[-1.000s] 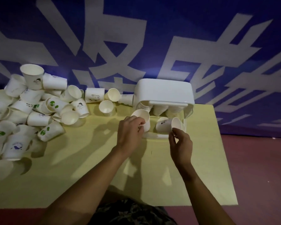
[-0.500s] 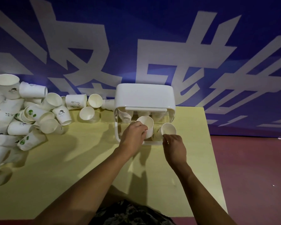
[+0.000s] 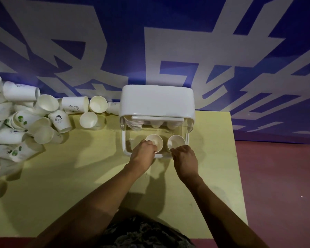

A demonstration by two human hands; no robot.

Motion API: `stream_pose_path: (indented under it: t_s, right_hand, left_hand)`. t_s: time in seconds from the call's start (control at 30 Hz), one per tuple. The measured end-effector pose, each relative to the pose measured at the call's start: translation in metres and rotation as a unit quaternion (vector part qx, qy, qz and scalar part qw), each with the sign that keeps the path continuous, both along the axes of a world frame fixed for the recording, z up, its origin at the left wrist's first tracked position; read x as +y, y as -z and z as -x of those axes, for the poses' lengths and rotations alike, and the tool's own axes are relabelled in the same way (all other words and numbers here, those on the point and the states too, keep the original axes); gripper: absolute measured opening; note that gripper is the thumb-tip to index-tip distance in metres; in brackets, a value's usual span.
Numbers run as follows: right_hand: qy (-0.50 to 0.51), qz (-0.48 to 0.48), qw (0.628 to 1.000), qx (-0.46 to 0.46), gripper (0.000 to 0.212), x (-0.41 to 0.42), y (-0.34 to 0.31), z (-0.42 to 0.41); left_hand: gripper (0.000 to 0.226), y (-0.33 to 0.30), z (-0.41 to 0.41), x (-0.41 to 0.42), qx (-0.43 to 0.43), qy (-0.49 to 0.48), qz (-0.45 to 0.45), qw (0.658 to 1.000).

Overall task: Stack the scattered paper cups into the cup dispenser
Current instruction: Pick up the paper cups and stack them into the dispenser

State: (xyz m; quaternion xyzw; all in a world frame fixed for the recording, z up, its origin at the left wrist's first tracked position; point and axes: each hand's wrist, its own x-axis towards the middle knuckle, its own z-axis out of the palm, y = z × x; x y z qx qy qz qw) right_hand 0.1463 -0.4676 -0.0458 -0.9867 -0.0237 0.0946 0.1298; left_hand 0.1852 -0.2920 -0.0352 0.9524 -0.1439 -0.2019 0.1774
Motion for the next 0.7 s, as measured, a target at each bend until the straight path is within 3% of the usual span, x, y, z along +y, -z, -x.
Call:
stream_pose_path:
  t_s: [0.23,0.33,0.43,0.53,0.7]
  right_hand:
    - [0.024,0.037,0.999,0.005,0.023,0.014,0.001,-0.001]
    - [0.059,-0.008,0.997,-0.039,0.033,0.027,-0.007,0.005]
    - [0.031,-0.086,0.993,-0.07,0.027,0.05,-0.014,0.01]
    - [0.002,-0.166,0.986,-0.024,0.02,0.087,-0.019,0.012]
    - [-0.03,-0.197,0.979,0.036,0.022,0.158,-0.02,0.0]
  left_hand:
    - [0.028,0.004,-0.003,0.0,-0.026,-0.018,0.031,0.999]
    - [0.027,-0.007,0.001,0.02,-0.052,-0.055,0.081,0.994]
    - [0.018,-0.013,0.007,0.057,-0.077,-0.114,0.094,0.986]
    - [0.016,-0.017,0.013,0.105,-0.079,-0.189,0.083,0.975]
    - [0.022,-0.019,0.017,0.193,-0.091,-0.286,0.049,0.953]
